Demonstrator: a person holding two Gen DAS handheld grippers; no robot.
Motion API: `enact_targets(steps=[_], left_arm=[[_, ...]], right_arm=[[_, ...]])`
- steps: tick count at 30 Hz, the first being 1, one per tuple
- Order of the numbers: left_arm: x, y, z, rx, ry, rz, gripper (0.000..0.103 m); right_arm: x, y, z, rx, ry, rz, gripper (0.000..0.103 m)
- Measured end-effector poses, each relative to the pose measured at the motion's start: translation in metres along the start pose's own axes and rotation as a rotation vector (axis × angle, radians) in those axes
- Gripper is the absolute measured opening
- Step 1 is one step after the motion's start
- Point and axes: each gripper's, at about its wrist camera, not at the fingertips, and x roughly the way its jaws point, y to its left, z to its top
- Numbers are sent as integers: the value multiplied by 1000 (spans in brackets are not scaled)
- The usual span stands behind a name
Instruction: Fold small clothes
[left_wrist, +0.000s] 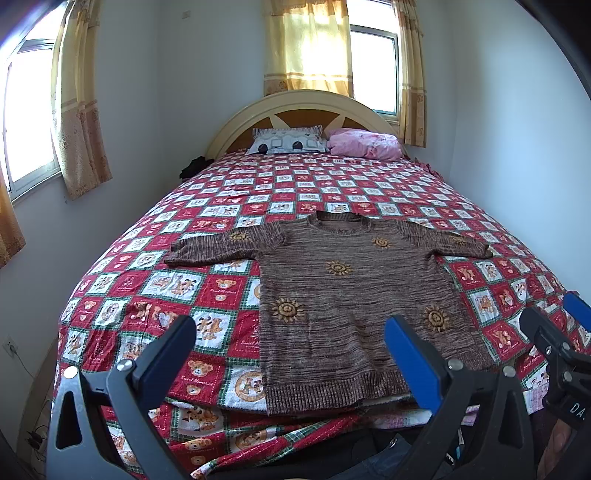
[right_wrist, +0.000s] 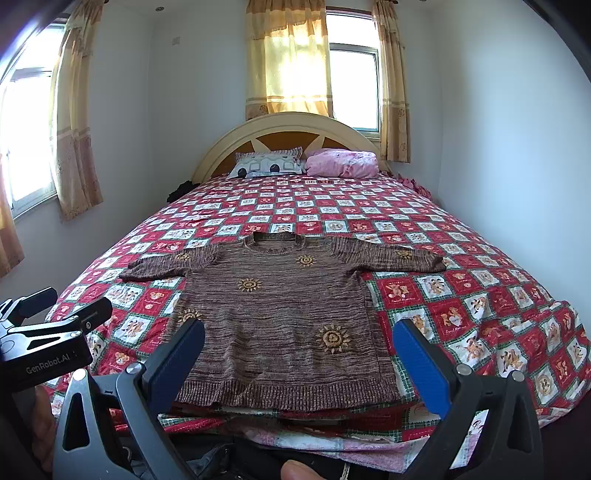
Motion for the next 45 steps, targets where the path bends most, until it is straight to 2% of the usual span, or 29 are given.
enact_targets(steps=[32, 45], left_arm=[[8, 8, 2, -2, 23, 9, 103], [25, 0, -1, 29, 55, 22, 103]], right_arm=[[7, 3, -3, -4, 25, 14, 102], [29, -4, -6, -21, 54, -15, 102]])
